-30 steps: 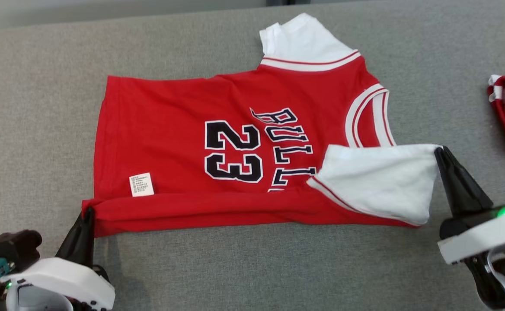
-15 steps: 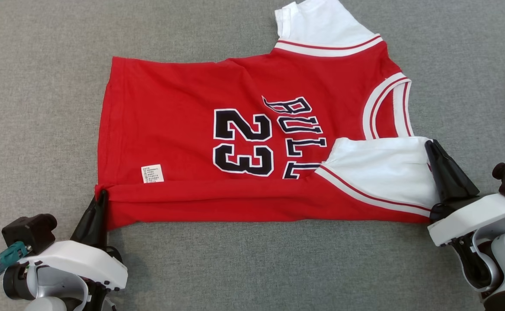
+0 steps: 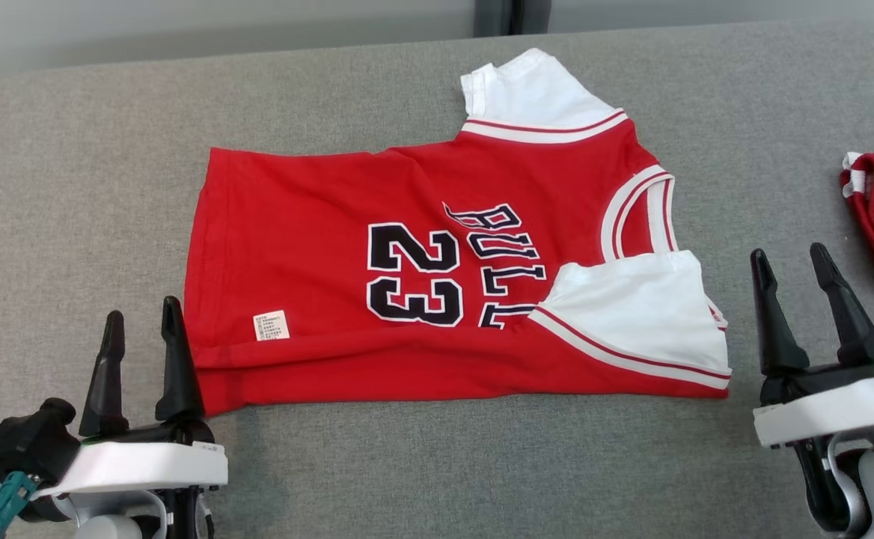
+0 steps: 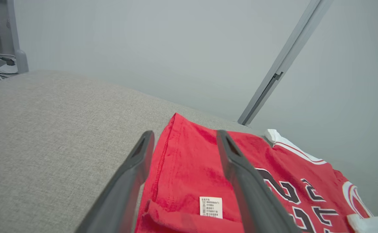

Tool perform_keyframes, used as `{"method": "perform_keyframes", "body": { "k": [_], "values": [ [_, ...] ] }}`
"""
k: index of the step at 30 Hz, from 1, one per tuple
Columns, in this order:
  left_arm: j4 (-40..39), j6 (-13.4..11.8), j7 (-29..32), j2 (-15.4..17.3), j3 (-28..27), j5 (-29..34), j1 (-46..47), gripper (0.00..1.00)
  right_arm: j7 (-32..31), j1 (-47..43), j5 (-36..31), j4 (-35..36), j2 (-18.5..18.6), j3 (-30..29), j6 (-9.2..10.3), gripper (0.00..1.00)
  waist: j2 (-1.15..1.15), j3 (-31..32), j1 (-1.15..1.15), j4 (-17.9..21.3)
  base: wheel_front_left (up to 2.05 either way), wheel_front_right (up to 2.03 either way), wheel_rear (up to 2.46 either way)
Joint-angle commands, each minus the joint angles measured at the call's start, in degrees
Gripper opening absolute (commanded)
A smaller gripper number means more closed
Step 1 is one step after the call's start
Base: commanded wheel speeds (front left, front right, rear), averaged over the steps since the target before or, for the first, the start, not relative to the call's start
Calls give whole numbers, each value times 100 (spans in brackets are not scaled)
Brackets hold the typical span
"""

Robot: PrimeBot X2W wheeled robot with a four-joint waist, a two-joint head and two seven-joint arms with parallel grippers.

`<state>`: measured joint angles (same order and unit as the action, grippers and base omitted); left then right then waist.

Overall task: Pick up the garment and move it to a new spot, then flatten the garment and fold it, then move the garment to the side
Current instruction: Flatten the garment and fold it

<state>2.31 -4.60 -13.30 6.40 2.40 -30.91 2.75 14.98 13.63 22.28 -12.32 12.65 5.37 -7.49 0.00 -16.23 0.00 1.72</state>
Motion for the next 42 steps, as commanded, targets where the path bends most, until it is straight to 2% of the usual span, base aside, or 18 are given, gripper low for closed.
{"method": "perform_keyframes", "body": {
  "k": [1,8,16,30,38,42],
  "values": [
    [-18,-39,-87,-6,-54,120,95,100,21,-163,-161,150,-96,-135,-1,100,0,160,0,10,0,0,0],
    [-20,-13,-186,-67,-137,705,-90,100,19,-869,-878,555,-445,-507,-1,100,0,566,0,24,0,0,0],
    [294,-65,-189,68,38,1318,-652,100,-186,-1533,-1123,742,-687,-551,-1,100,0,945,0,81,0,0,0],
    [613,-13,-177,180,92,1297,-585,100,-328,-1713,-1130,936,-815,-666,-1,100,0,932,0,46,0,0,0],
    [1072,168,54,174,177,1102,-269,100,-510,-1432,-1068,404,-767,-590,-1,100,0,695,0,22,0,0,0],
    [1680,305,161,123,236,952,-58,100,-456,-1217,-990,-228,-748,-365,-1,100,0,524,0,-11,0,0,0]
  ]
}}
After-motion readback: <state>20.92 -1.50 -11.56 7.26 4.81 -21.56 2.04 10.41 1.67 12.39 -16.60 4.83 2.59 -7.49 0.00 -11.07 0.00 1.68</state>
